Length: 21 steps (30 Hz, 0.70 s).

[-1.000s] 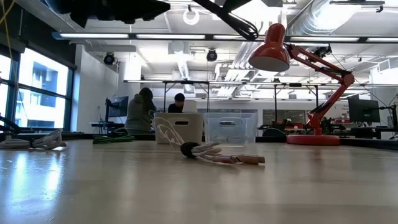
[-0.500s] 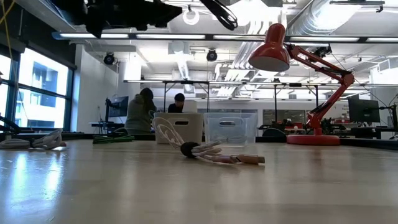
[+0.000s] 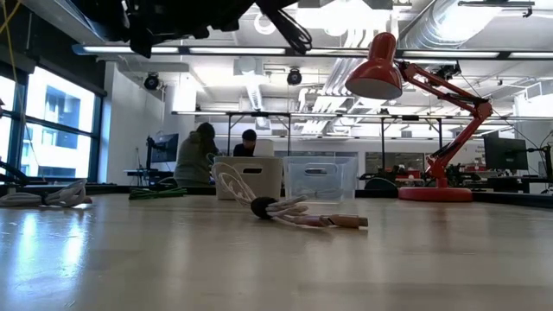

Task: Pick & Place USB Port
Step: Put the purple patterned charger cable into the gray bin

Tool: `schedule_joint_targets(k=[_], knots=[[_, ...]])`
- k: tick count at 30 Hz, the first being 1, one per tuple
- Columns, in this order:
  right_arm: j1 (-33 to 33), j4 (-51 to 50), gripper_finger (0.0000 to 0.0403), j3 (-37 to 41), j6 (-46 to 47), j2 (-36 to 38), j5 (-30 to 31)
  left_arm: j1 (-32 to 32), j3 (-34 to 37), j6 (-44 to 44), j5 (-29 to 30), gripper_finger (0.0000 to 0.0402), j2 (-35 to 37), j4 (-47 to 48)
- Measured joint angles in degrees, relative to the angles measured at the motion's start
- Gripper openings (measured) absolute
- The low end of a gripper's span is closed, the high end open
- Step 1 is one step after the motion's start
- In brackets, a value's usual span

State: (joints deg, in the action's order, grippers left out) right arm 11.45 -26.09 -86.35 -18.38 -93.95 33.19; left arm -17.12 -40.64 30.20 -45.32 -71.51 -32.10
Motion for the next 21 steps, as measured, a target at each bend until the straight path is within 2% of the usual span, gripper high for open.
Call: schedule_joint_targets(k=[5,21], knots=[[-1.1,0.8,0.0000,0.0,-0.1,-0.2,-3.9,0.0,0.0,1.3,-0.4,0.0182,0.0,0.0],[-1.1,1.4,0.0000,0.0,-0.2,-1.8,-3.7,-0.1,0.1,2.8,1.9,0.0182,-0.1,-0.3]])
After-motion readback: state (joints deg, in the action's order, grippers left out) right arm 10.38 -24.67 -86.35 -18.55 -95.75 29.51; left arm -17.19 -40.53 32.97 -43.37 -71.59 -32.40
